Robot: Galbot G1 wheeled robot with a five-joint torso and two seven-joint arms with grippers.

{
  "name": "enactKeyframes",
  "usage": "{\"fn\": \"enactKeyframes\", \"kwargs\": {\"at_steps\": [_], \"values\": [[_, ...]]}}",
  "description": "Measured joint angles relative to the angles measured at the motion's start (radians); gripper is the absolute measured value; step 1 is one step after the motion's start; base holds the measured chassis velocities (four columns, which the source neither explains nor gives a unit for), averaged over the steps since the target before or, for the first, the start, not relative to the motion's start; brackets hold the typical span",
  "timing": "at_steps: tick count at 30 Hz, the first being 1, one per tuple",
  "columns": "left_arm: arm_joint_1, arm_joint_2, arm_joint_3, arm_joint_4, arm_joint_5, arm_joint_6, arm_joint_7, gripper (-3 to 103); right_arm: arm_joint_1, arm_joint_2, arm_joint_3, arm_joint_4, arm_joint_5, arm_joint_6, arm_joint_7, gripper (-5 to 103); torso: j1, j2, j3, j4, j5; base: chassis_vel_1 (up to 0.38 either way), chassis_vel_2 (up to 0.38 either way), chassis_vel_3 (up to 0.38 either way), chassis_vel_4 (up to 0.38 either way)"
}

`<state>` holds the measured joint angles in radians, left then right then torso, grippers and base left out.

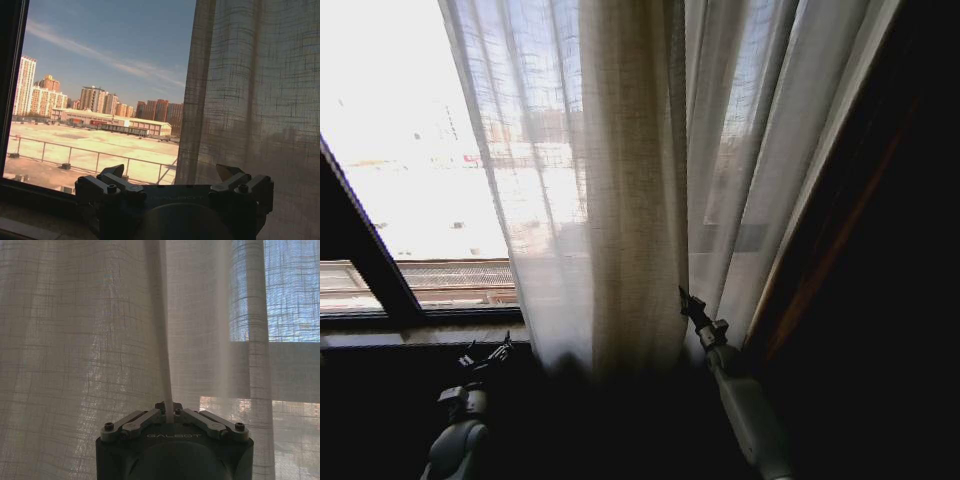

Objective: Open the curtains by pulling them apart, changing their state from closed to fully open.

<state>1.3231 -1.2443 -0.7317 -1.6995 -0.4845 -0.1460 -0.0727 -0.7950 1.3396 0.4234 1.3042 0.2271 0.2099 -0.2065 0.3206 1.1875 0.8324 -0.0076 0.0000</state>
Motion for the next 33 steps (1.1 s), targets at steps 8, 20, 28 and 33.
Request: {"fn": "enactKeyframes", "kwargs": {"at_steps": [8, 20, 28, 33], "values": [[0.0, 0.0, 0.0, 0.0, 0.0, 0.0, 0.0, 100, 0.02, 0.0, -0.001, -0.014, -0.022, 0.037, -0.006, 0, 0.0, 0.0, 0.0, 0.0006, -0.0004, -0.158, -0.147, 0.138, 0.145], [0.0, 0.0, 0.0, 0.0, 0.0, 0.0, 0.0, 100, 0.118, 0.0, -0.029, -0.131, -0.116, 0.001, 0.1, 0, 0.0, 0.0, 0.0, -0.0002, 0.0005, 0.019, 0.03, -0.024, -0.019], [0.0, 0.0, 0.0, 0.0, 0.0, 0.0, 0.0, 100, 0.178, -0.029, 0.005, -0.198, -0.152, -0.075, 0.26, 0, 0.0, 0.0, 0.0, 0.0004, -0.0002, 0.0, 0.0, 0.0, 0.0], [0.0, 0.0, 0.0, 0.0, 0.0, 0.0, 0.0, 100, 0.186, -0.052, 0.046, -0.203, -0.195, -0.122, 0.362, 0, 0.0, 0.0, 0.0, -0.0001, 0.0002, 0.0, 0.0, 0.0, 0.0]]}}
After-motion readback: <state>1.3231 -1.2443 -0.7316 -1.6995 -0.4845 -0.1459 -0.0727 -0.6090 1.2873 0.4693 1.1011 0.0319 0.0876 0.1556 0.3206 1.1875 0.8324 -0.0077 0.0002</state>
